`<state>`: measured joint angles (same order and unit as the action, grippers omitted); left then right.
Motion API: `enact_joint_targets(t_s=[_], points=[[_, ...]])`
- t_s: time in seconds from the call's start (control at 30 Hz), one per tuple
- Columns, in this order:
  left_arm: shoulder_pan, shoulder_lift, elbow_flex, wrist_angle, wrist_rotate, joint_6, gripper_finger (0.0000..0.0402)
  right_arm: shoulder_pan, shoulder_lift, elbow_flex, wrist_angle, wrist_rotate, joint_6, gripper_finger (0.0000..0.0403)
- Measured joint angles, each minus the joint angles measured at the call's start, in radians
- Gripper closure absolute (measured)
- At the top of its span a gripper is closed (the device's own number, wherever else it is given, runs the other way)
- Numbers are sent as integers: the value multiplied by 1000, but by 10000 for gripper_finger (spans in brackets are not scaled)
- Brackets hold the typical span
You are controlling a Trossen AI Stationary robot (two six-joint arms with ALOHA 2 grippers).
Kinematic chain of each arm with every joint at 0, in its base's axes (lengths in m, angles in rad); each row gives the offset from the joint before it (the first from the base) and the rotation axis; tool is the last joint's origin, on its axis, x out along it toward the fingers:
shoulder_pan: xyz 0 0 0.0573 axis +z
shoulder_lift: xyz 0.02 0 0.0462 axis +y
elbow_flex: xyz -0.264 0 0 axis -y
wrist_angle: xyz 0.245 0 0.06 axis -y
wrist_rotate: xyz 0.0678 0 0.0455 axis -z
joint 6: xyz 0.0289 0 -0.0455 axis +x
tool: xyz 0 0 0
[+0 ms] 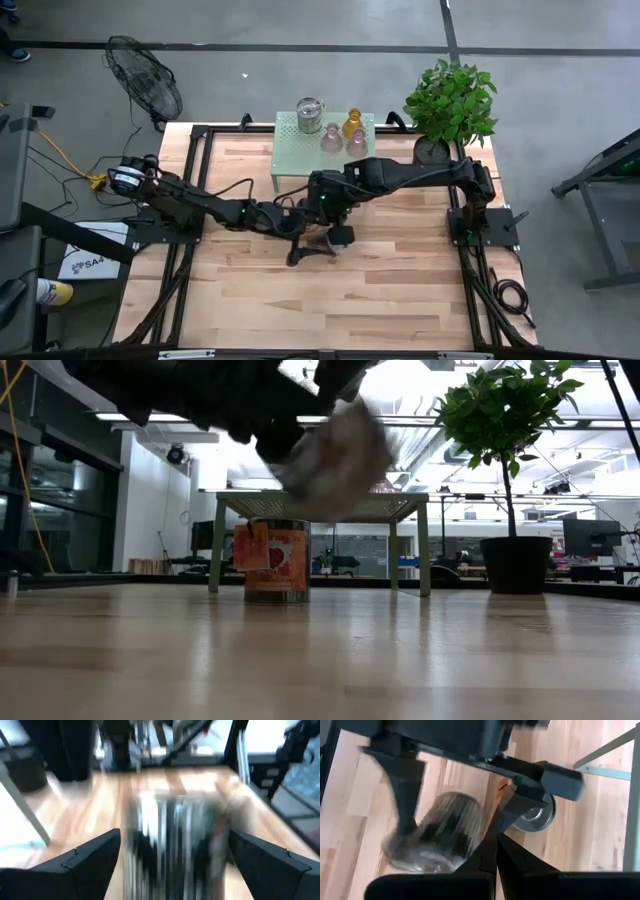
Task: Pick & Place candle stick holders
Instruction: Put the brown scented candle on the shelf
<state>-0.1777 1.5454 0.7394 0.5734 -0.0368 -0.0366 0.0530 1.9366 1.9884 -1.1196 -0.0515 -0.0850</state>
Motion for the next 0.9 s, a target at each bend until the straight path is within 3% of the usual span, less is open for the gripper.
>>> enact_joint_targets(t_s=[0.27,0.47,0.6,0.73,0.9], points=[[0,-3,2,2,-10,3,39,0,0,0,-14,-10,4,402],[0,-3,2,-108,-20,-10,39,17,0,-70,-50,0,35,402],[0,-3,2,-180,-21,-26,39,43,1,-179,37,58,48,402],[0,-8,2,-261,-21,-71,39,53,-29,-295,165,8,67,402],[0,-21,1,-355,-16,-80,39,69,-96,-441,317,66,115,402]])
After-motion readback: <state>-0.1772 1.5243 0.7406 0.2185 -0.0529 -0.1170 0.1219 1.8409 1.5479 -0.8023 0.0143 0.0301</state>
